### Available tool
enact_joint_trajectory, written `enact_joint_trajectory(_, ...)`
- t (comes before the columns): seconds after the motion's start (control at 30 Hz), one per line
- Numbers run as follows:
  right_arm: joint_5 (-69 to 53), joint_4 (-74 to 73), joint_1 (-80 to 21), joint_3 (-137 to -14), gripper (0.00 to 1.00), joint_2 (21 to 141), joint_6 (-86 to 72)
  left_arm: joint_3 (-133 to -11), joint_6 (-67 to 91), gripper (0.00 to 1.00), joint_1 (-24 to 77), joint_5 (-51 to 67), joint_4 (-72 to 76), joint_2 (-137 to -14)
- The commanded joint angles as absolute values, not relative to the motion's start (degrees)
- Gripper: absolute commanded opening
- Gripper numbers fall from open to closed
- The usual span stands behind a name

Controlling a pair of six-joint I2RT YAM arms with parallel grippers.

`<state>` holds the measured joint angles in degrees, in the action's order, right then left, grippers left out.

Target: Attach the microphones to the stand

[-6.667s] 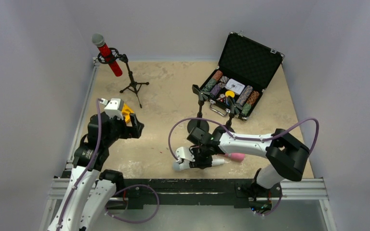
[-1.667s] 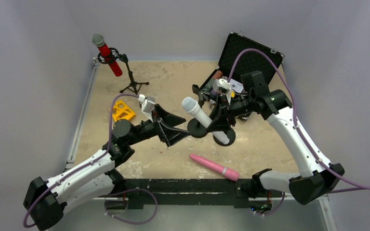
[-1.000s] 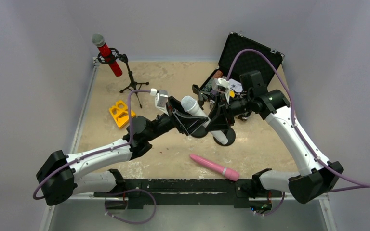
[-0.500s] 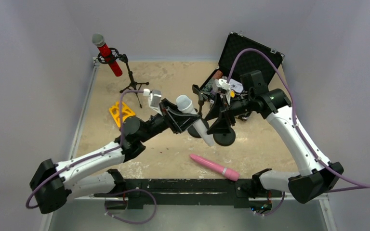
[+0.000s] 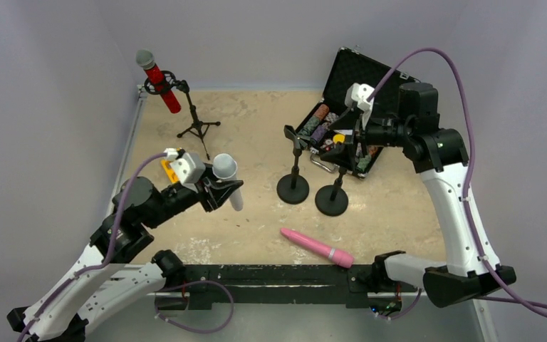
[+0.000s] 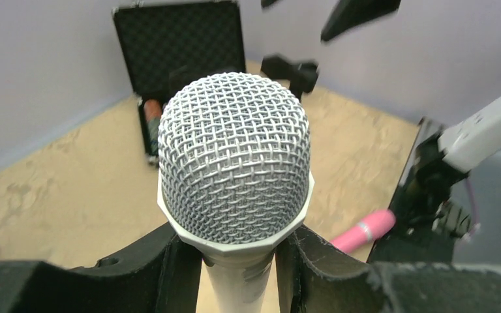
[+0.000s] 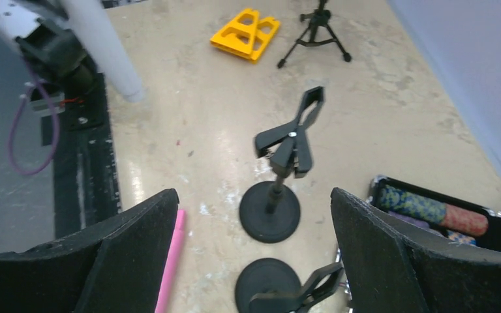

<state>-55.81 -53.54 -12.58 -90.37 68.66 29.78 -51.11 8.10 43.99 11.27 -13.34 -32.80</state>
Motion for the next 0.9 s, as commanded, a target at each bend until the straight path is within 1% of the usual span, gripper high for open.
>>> enact_joint_trajectory(0.0, -42.8, -39.8, -16.8, -88.4, 0.90, 70.7, 21.4, -50.1, -3.3, 0.00, 43.7, 6.7, -25.7, -33.3)
enact_joint_trajectory(0.1, -29.0, -34.7, -23.0, -86.9, 0.90, 71.7, 16.8, -47.4, -3.8, 0.00, 43.7, 4.7, -23.3, -31.8)
enact_joint_trajectory(0.17, -23.4, -32.9, -25.6, -86.4, 0.90, 72.6, 13.8, -46.0, -3.7, 0.00, 43.7, 4.2, -22.4, -31.0)
enact_joint_trajectory(0.43, -18.1, -29.1, -29.8, -83.3, 0.89, 73.9, 4.7, -42.7, -2.7, 0.00, 43.7, 3.7, -20.6, -28.1)
enact_joint_trajectory(0.57, -13.8, -28.0, -32.5, -83.7, 0.86, 76.0, 3.8, -42.6, -2.4, 0.00, 43.7, 3.8, -20.2, -28.0)
enact_joint_trajectory(0.6, -13.2, -28.1, -33.0, -84.4, 0.84, 76.7, 4.1, -42.6, -2.3, 0.00, 43.7, 3.8, -20.3, -27.9)
enact_joint_trajectory(0.73, -11.8, -30.4, -34.2, -88.5, 0.65, 79.8, 7.1, -42.3, -2.1, 0.00, 43.7, 3.6, -20.7, -27.2)
enact_joint_trajectory(0.83, -13.9, -33.1, -34.7, -91.1, 0.54, 81.9, 11.3, -42.0, -1.9, 0.00, 43.7, 3.5, -20.9, -26.4)
enact_joint_trajectory(0.87, -15.0, -34.3, -34.9, -91.8, 0.48, 82.4, 12.9, -41.9, -1.9, 0.00, 43.7, 3.5, -21.0, -26.1)
